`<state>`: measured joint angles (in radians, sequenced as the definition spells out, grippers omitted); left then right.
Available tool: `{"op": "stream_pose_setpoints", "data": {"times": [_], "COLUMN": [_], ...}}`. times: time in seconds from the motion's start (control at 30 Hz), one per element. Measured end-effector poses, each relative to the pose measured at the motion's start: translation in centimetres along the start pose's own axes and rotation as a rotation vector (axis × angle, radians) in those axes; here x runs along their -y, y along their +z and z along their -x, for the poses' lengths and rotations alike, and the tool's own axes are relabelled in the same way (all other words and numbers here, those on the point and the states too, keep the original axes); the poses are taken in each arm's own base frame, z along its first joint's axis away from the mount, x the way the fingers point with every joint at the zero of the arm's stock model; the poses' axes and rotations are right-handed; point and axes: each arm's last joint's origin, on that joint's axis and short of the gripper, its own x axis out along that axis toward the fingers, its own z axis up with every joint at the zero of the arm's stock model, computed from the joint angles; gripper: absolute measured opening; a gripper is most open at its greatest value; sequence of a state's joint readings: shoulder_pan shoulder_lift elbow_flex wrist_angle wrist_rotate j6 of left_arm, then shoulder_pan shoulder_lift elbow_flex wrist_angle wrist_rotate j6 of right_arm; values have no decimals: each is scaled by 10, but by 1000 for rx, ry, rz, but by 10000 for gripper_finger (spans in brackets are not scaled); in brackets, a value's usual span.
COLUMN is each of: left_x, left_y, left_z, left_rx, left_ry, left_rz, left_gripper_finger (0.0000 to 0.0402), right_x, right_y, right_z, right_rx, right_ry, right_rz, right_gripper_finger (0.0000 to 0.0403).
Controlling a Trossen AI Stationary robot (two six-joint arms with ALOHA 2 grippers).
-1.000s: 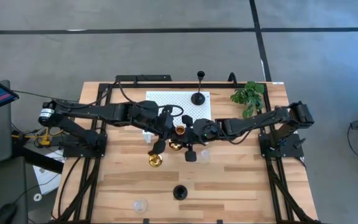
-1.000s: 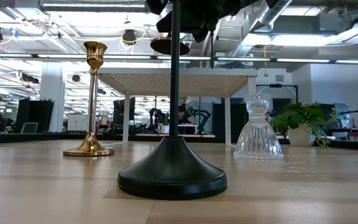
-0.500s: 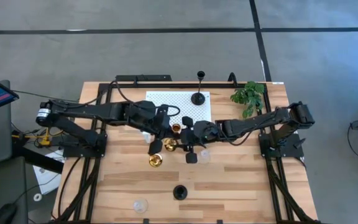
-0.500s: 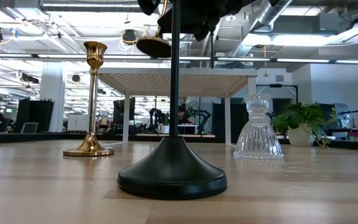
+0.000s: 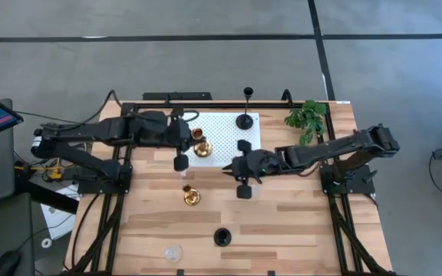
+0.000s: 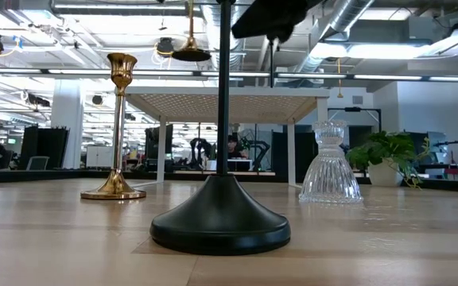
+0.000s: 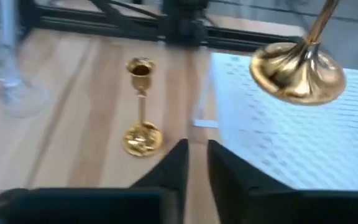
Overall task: Pick & Place candle stick holders
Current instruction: Put the right golden candle holder on the shelf
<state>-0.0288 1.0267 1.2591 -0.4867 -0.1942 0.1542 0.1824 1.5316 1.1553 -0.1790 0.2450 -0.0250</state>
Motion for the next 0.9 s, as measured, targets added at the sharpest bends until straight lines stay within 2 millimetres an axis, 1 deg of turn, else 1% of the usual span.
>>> {"op": "stream_pose_setpoints", "data": {"times": [0.03, 0.07, 0.17, 0.3, 0.53, 0.6, 0.73, 0.9], "left_x": [-3, -6, -19, -37, -72, -81, -99, -112], "left_y": [-1, -2, -3, -6, -16, -19, -28, -37], "left_z": [1, 1, 4, 4, 1, 0, -6, -16], "left_rx": [-4, -12, -11, -31, -52, -56, -95, -124], "left_ry": [15, 27, 89, 166, 190, 191, 249, 214], "left_rz": [-9, -14, -3, 15, 77, 95, 144, 184], "left_gripper_finger": [14, 14, 14, 14, 14, 14, 14, 14], "right_x": [-2, -6, -17, -27, -39, -41, -42, -38], "right_y": [0, -1, -5, -8, -17, -21, -30, -38], "right_z": [5, 9, 18, 35, 65, 72, 82, 93], "right_rx": [-10, -24, -63, -85, -91, -100, -110, -113], "right_ry": [-35, -68, -152, -280, -499, -542, -624, -696], "right_rz": [11, 23, 30, 34, -1, -12, -37, -85], "right_gripper_finger": [20, 10, 10, 3, 1, 0, 0, 0]}}
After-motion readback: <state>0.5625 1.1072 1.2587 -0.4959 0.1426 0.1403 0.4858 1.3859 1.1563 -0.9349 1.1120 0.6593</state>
